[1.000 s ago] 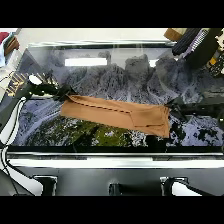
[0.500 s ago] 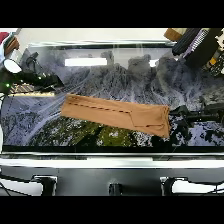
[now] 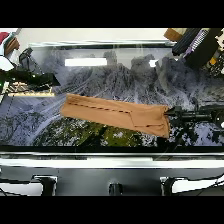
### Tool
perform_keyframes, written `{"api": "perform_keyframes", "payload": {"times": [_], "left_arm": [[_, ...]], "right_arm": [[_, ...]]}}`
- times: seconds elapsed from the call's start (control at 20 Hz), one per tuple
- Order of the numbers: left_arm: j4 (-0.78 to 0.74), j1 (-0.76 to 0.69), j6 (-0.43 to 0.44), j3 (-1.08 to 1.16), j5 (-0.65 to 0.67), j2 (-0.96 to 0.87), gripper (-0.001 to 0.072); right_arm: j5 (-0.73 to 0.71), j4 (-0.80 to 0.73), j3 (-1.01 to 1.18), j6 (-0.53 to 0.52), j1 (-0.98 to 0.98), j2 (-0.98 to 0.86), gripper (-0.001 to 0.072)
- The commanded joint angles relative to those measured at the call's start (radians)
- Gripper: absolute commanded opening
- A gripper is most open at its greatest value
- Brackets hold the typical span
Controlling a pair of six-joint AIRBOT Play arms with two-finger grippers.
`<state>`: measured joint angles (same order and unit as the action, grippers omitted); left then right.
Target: Fold the clothes and pants, and hang the long-sleeved shirts on hangers.
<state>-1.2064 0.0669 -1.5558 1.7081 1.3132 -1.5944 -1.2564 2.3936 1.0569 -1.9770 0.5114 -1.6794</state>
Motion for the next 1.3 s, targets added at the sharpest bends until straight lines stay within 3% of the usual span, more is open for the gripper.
{"api": "perform_keyframes", "payload": {"times": [0.0,0.05,0.15,0.2,0.25,0.3,0.35,0.4,0.6,0.85,1.25], "left_arm": [[-0.003,0.0,-0.001,0.0,0.004,0.001,0.0688],[-0.003,0.0,-0.001,0.0,0.004,-0.001,0.0688],[0.002,-0.002,-0.001,0.0,0.004,-0.011,0.0673],[0.002,-0.006,-0.001,0.0,0.004,-0.019,0.067],[0.009,-0.012,-0.005,-0.001,0.004,-0.031,0.058],[0.021,-0.021,-0.012,-0.001,0.004,-0.045,0.0353],[0.043,-0.035,-0.016,0.0,0.003,-0.066,0.0077],[0.079,-0.056,-0.016,0.0,-0.004,-0.091,0.0014],[0.237,-0.221,-0.021,0.0,-0.101,-0.223,0.0013],[0.434,-0.5,-0.109,0.0,-0.322,-0.389,0.0012],[0.754,-0.762,-0.132,0.02,-0.629,-0.52,0.0011]], "right_arm": [[0.027,-0.023,-0.002,-0.015,-0.072,-0.015,0.0662],[0.046,-0.029,-0.002,-0.006,-0.096,-0.015,0.0625],[0.095,-0.049,-0.002,0.014,-0.139,-0.015,0.0408],[0.107,-0.053,-0.001,0.025,-0.152,-0.014,0.0166],[0.108,-0.048,-0.001,0.027,-0.155,-0.01,0.0034],[0.101,-0.042,-0.001,0.04,-0.154,0.003,0.003],[0.097,-0.049,0.0,0.075,-0.153,0.026,0.003],[0.079,-0.058,0.008,0.11,-0.153,0.058,0.003],[-0.083,-0.09,0.151,0.23,-0.154,0.186,0.003],[-0.245,-0.125,0.419,0.359,-0.154,0.276,0.003],[-0.363,-0.128,0.553,0.433,-0.154,0.33,0.003]]}}
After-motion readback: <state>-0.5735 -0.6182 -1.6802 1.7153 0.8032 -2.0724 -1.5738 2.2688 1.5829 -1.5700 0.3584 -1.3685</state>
